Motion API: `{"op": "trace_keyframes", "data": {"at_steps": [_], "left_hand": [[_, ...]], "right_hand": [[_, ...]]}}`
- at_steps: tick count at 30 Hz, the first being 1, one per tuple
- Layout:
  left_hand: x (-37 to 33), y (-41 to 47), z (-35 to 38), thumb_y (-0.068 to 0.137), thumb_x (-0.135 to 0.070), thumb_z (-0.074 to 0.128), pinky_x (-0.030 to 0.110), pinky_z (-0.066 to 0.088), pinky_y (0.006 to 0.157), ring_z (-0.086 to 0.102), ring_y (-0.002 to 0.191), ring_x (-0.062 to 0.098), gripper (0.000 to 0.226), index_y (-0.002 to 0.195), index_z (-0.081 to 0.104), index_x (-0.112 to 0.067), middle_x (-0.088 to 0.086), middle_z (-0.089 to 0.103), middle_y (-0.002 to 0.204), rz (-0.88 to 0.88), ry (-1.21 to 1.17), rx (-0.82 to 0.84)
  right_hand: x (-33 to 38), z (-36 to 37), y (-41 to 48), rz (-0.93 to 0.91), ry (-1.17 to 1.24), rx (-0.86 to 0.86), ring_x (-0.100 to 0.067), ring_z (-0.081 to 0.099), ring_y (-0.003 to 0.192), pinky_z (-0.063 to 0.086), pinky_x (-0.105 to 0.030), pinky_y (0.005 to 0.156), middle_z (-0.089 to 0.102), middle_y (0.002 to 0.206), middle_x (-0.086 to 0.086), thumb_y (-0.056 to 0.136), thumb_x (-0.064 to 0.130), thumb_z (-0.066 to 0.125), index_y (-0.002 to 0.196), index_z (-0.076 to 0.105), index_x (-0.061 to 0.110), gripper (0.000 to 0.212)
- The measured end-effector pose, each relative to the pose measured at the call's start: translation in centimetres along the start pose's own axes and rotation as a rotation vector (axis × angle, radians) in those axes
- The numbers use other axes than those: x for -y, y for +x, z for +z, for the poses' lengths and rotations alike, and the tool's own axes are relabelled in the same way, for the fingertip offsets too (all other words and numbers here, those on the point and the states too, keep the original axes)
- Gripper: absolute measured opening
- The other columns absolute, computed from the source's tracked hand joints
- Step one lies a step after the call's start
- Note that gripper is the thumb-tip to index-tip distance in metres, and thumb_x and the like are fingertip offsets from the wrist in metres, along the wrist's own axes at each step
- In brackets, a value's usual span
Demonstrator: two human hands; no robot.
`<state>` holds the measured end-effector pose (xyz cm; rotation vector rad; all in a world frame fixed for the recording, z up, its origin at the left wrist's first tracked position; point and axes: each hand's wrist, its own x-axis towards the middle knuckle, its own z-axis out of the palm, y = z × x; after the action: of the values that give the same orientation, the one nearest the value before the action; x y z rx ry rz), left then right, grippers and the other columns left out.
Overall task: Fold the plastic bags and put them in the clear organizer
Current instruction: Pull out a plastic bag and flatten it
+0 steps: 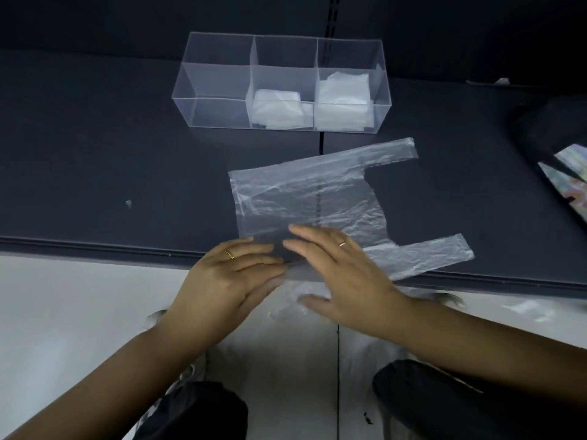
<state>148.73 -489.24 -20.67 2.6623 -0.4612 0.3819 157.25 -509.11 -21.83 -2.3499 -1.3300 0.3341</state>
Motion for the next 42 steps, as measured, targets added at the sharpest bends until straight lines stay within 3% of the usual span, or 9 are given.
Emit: {"op": "trace_keyframes", "data": {"at_steps": [3,7,12,19,23,29,32,36,42], "left_hand": [[0.2,0.2,-2.2,0.091,-0.036,0.060,0.016,0.047,0.084,0.064,0.093,-0.003,0.025,0.087,0.078,-0.019,-0.018,0.072,0.092,-0.350,-0.291,-0.001],[1.9,-0.1,-4.8,0.074,-0.041,0.062,0.000,0.042,0.070,0.065,0.080,-0.012,0.014,0.078,0.075,-0.045,-0.026,0.071,0.081,-0.686,-0.583,0.065],[4.7,1.1,-6.7,0.076,-0.039,0.064,0.000,0.043,0.070,0.068,0.084,-0.005,0.015,0.085,0.076,-0.041,-0.014,0.075,0.087,-0.785,-0.739,0.101],[10.2,4.5,-2.9,0.080,-0.039,0.073,0.022,0.049,0.074,0.065,0.065,0.002,0.020,0.071,0.075,-0.021,-0.011,0.073,0.069,-1.057,-0.616,-0.109],[11.6,5.5,-1.3,0.083,-0.038,0.071,0.017,0.043,0.059,0.054,0.048,0.001,0.030,0.063,0.068,-0.016,-0.007,0.064,0.054,-1.032,-0.388,-0.091],[8.1,6.1,0.2,0.089,-0.014,0.060,0.038,0.040,0.088,0.053,0.096,0.033,0.018,0.106,0.063,-0.007,0.015,0.058,0.104,-0.512,0.244,-0.314],[6.1,6.1,2.3,0.098,-0.021,0.045,0.040,0.028,0.112,0.043,0.130,0.034,0.041,0.134,0.050,-0.003,0.018,0.048,0.140,-0.356,0.184,-0.010],[6.4,4.7,4.6,0.093,-0.057,0.007,0.034,-0.006,0.120,-0.004,0.148,0.018,0.074,0.153,0.003,-0.014,0.003,0.001,0.161,-0.469,0.292,0.296],[6.4,4.3,5.0,0.088,-0.057,-0.004,0.036,-0.007,0.120,-0.008,0.147,0.020,0.077,0.150,-0.005,-0.013,0.004,-0.005,0.159,-0.443,0.318,0.301]], "right_hand": [[-1.8,-1.8,-0.9,0.116,0.013,-0.202,-0.023,0.068,0.097,0.053,-0.034,0.088,0.070,0.110,-0.003,0.079,0.014,0.077,0.102,0.072,0.011,0.024],[-5.7,-6.4,-4.0,0.349,0.092,-0.110,-0.002,0.067,0.085,0.048,-0.015,0.080,0.071,0.091,0.019,0.085,0.016,0.070,0.089,0.075,0.022,0.008],[-9.2,-11.0,-4.9,0.519,0.396,-0.003,0.004,0.065,0.075,0.043,-0.003,0.073,0.073,0.079,0.013,0.084,0.022,0.068,0.076,0.073,0.028,0.012],[-13.6,-8.8,1.2,0.726,0.581,-0.320,-0.007,0.051,0.065,0.042,-0.013,0.060,0.061,0.073,-0.001,0.090,0.019,0.065,0.082,0.069,0.012,0.012],[-15.3,-7.5,3.2,0.803,0.373,-0.370,-0.010,0.049,0.063,0.037,-0.021,0.058,0.060,0.069,-0.002,0.084,0.029,0.072,0.075,0.069,0.009,0.022],[-15.5,-7.6,4.0,0.849,0.276,-0.342,-0.012,0.054,0.066,0.039,-0.025,0.061,0.059,0.068,0.004,0.080,0.031,0.075,0.076,0.068,0.011,0.022],[-14.1,-7.9,4.3,0.887,0.181,-0.359,-0.020,0.057,0.083,0.043,-0.028,0.072,0.061,0.090,-0.005,0.081,0.026,0.074,0.094,0.065,0.009,0.023],[-8.1,-6.7,6.8,0.513,-0.059,-0.552,-0.032,0.051,0.109,0.041,-0.037,0.096,0.051,0.119,-0.016,0.083,0.008,0.063,0.114,0.061,0.008,0.031],[-0.6,0.8,11.7,0.134,0.031,-0.051,-0.018,0.010,0.148,0.003,-0.030,0.120,0.016,0.160,-0.008,0.103,0.031,0.035,0.151,0.020,0.010,0.055]]}}
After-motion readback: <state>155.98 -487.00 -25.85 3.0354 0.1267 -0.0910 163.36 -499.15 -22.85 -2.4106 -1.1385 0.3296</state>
